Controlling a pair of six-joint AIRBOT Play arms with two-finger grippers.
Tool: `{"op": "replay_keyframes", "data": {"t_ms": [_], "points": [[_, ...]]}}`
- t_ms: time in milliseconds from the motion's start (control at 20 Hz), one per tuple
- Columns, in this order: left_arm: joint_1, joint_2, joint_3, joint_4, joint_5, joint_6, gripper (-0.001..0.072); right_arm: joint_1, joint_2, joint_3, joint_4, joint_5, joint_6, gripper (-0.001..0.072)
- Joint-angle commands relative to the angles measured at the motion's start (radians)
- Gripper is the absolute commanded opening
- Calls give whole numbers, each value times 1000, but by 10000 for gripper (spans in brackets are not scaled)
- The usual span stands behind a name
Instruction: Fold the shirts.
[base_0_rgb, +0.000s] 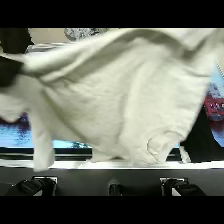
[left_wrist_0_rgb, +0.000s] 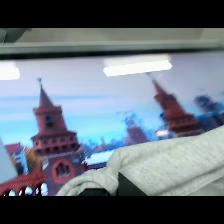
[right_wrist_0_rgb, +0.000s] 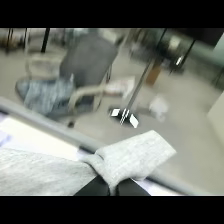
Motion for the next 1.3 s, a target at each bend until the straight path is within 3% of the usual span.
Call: {"op": "replay_keyframes", "data": {"t_ms": [0,250,450,500,550,600,700,800,900,1100,1250], "points": [[53,-172,-202,45,37,1,31,-1,-289,2,-8,-40,-7,45],[109,-522,-252,-105,146,1,32,0,-669,2,116,60,97,45],[109,-643,-246,-189,135,2,52,0,-779,2,246,188,120,65],[114,-644,-233,-184,118,13,222,-2,-774,4,244,203,117,225],[126,-640,-206,-183,81,60,510,-10,-759,7,241,229,113,500],[146,-639,-163,-183,14,127,713,-22,-732,7,241,278,53,652],[210,-628,-92,-183,-124,225,717,-58,-679,7,184,473,-61,649],[299,-589,-114,-192,-170,188,716,-108,-658,-5,72,733,-45,613],[397,-526,-225,-233,-167,176,710,-140,-614,-108,70,878,-50,603],[629,-394,-562,-238,-82,232,700,-123,-407,-499,115,709,-40,601],[794,-365,-704,-410,27,301,700,-106,-292,-717,177,640,-57,600]]}}
